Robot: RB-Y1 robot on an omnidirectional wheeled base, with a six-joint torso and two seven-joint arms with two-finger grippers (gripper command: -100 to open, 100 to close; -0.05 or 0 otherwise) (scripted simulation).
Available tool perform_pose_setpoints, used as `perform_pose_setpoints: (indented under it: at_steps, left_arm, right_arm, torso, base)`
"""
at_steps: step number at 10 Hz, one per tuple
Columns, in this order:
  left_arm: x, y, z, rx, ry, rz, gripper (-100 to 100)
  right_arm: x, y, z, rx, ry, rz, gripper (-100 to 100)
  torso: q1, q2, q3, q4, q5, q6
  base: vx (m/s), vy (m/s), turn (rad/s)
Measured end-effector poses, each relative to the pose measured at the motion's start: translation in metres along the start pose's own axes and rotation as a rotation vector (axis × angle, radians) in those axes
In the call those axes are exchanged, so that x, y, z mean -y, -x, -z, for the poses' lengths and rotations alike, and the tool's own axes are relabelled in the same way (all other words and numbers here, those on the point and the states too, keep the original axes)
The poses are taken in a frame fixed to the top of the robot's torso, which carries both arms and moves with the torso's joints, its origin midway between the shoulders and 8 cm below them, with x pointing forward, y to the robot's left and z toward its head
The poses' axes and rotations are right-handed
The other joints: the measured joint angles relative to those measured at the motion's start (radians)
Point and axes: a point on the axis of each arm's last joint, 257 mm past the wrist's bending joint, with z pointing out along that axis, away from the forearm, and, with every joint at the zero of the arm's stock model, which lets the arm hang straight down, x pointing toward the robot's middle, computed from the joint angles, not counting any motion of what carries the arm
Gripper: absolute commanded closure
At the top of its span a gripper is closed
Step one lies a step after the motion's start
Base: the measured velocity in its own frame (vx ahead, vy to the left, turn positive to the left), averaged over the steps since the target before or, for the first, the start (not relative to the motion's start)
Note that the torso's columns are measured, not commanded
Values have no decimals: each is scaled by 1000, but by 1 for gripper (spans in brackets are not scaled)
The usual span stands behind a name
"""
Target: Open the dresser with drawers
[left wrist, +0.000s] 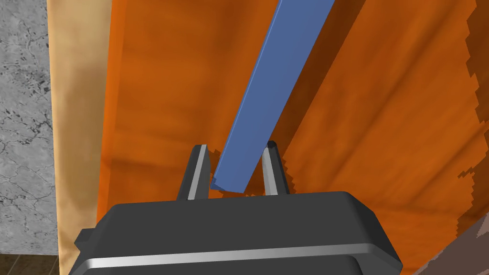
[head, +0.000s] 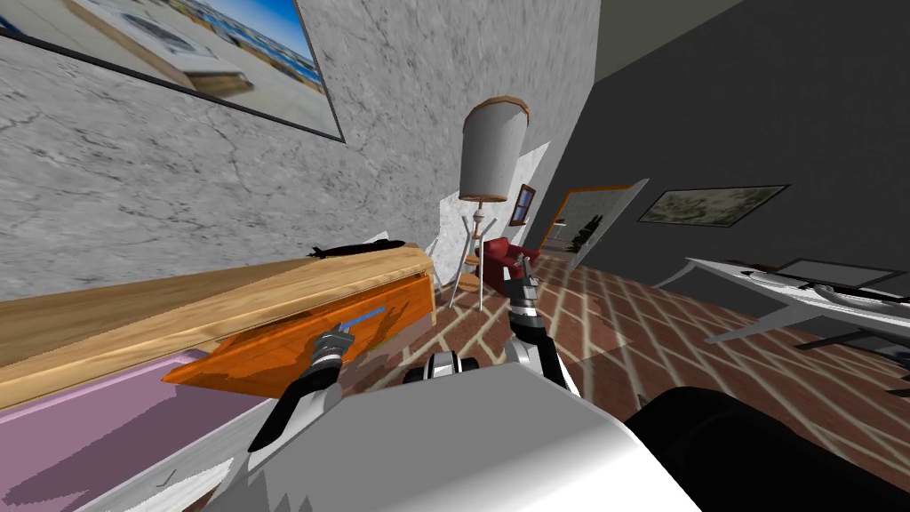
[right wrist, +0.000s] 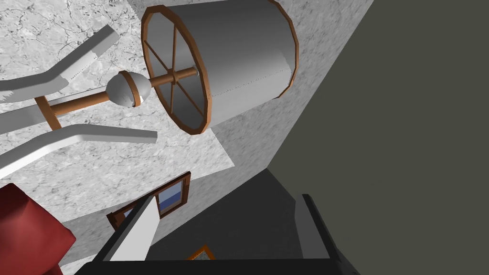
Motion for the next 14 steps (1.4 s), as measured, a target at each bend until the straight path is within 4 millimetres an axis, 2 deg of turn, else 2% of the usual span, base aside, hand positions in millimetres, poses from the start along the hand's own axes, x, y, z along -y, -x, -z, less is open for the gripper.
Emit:
perform_pose_setpoints:
  at_steps: [3,6,7,11,14]
  left_arm:
    - [-5,0,5,3,15,2,100]
    - [-2,-2,9,-4,8,2,100]
    - [-6,0,10,0,17,3,-100]
    - [17,3,20,6,16,7,-100]
    - [31,8,28,11,27,10,-100]
  right_arm:
    - [0,0,0,0,0,0,0]
    - [0,0,0,0,0,0,0]
    - [0,0,0,0,0,0,0]
    - [0,0,0,0,0,0,0]
    - [0,0,0,0,0,0,0]
  torso:
    - [1,-4,-3,-2,1,0]
    - [0,0,0,0,-1,-1]
    - [2,-5,-3,-1,0,0]
    - [4,-10,-5,-6,6,2]
    - [0,-3,-2,-2,2,1]
  base:
    - [-122,-69,3]
    - [-135,-78,9]
    - [4,-20,-13]
    - [34,-13,-8]
    - [25,-12,-11]
